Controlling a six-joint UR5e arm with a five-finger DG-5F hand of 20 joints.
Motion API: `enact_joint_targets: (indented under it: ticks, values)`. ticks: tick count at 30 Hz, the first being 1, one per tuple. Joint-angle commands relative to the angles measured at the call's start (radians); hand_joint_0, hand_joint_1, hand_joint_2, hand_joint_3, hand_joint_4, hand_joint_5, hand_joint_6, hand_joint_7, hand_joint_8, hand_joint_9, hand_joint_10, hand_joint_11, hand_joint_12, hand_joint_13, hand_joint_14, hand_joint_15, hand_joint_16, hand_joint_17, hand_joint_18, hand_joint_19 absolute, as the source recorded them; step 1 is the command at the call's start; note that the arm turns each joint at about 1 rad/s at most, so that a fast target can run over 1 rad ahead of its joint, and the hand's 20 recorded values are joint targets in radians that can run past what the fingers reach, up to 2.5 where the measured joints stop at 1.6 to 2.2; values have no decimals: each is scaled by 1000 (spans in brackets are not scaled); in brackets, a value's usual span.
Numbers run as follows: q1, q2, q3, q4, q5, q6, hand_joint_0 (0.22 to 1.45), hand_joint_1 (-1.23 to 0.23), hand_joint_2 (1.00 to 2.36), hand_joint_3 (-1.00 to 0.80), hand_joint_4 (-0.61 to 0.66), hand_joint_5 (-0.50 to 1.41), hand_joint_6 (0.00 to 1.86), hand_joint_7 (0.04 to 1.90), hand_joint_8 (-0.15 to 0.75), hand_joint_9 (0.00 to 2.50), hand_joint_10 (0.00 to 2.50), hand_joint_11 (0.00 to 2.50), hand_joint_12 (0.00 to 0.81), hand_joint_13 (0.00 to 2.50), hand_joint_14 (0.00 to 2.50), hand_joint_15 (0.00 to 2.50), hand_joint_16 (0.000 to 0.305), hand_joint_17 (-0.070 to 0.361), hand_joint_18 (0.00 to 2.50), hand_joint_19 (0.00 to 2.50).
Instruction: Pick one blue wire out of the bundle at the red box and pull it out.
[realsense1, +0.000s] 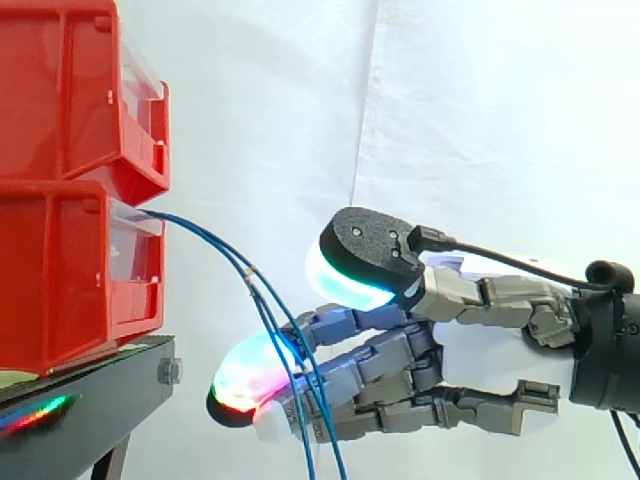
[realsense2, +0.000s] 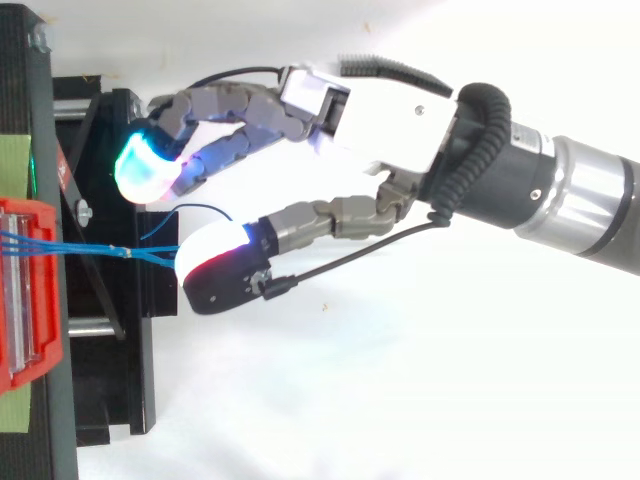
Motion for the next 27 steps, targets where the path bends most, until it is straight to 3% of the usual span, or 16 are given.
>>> enact_joint_targets:
  ticks: [1, 14, 27]
  values:
    - [8, -7, 9, 15, -5, -9, 484, -683, 1000, -500, 403, -103, 503, 1009, 312, 662, 5, 214, 417, 312, 4, 112, 61, 137, 150, 135]
    - [47, -9, 9, 47, 12, -37, 533, -732, 1002, -465, 282, -82, 511, 1287, 307, 688, 6, 238, 406, 357, 4, 120, 57, 128, 199, 132]
    - [50, -7, 9, 58, 19, -40, 554, -734, 1005, -425, 255, -126, 688, 1042, 309, 702, 8, 260, 409, 395, 4, 133, 56, 126, 259, 156]
